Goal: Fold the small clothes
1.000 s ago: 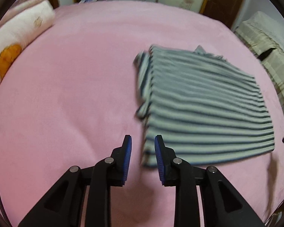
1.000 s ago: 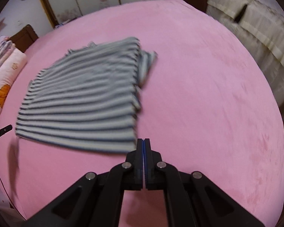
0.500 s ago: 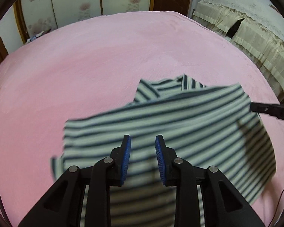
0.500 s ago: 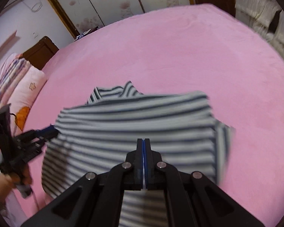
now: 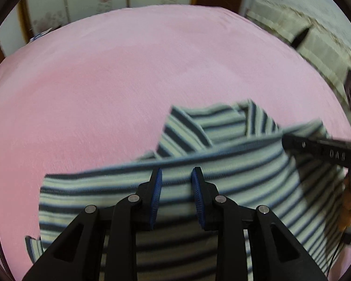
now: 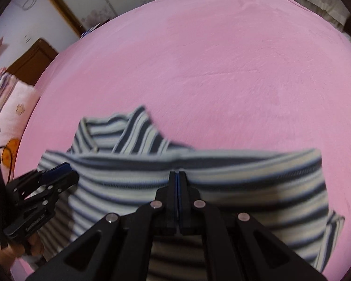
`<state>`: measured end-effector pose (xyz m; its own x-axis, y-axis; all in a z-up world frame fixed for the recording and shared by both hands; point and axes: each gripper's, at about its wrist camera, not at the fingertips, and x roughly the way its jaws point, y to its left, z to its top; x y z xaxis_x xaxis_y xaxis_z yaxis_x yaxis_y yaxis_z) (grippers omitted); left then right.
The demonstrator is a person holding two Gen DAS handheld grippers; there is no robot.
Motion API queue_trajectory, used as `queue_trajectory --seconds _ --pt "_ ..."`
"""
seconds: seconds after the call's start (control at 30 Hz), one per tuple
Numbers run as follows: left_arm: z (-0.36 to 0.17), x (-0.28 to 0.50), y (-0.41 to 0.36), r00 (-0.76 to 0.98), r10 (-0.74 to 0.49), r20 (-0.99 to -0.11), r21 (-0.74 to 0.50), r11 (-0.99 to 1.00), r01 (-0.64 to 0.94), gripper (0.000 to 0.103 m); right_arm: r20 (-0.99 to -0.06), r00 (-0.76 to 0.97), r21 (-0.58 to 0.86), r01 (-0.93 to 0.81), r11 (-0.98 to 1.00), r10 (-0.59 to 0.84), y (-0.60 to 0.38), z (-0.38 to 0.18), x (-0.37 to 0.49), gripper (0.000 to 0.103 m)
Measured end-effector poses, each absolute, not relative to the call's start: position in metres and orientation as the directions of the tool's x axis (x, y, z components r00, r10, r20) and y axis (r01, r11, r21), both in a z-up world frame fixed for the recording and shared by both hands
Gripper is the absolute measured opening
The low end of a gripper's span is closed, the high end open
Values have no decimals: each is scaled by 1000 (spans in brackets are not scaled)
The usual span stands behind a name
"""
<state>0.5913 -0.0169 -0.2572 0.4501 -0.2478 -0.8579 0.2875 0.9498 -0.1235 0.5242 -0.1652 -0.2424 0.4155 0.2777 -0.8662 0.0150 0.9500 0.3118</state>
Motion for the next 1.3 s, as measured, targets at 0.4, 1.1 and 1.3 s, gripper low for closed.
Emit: queue_trajectory --seconds 0.4,1.1,1.3 --pt "-243 584 -60 399 -344 -850 -18 775 631 25 -860 363 217 -376 901 359 -140 -211 524 2" --pt "-254 599 -109 403 -295 -866 78 717 693 11 -883 375 16 -577 817 282 -87 -222 512 5" --pt "-244 600 -101 490 -299 -819 73 793 605 9 -836 476 -7 -506 863 272 -101 -210 502 5"
